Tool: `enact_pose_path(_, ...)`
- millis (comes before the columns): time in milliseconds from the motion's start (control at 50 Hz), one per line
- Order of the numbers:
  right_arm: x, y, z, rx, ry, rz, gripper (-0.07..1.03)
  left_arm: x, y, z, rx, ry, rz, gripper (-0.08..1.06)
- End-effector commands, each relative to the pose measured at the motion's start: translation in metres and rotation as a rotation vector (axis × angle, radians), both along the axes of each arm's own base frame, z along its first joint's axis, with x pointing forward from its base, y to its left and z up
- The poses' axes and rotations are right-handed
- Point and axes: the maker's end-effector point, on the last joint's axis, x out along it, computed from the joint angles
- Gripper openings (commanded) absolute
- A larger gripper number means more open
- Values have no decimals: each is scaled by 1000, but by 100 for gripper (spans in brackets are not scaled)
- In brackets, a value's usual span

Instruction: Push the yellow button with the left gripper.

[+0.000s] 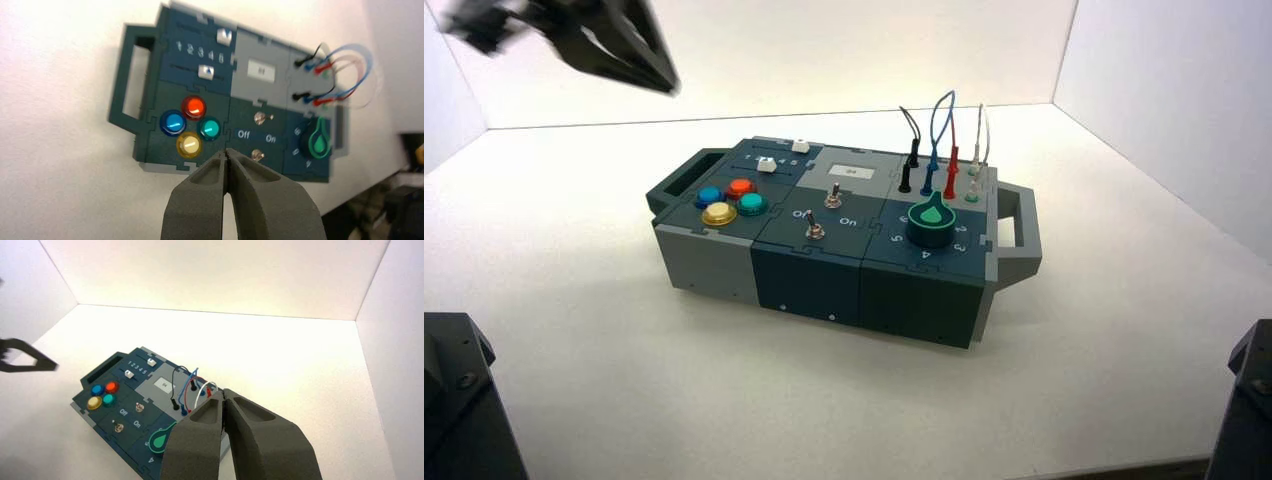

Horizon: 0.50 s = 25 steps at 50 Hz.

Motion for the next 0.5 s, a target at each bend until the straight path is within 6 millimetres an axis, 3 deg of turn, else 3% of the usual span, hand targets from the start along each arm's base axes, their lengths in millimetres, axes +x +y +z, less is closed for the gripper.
enact_pose_path(20,3,1,5,2,-4,0,-2,16,-9,-6,28,26,-24,-3)
enact_pose_path(240,3,1,5,0,-5,0,-2,23,-11,-37,91,110,-62,-3)
enact_pose_path(500,3,1,4,-1,-4,-2,-2,24,-14,-59,129,176,-87,-3)
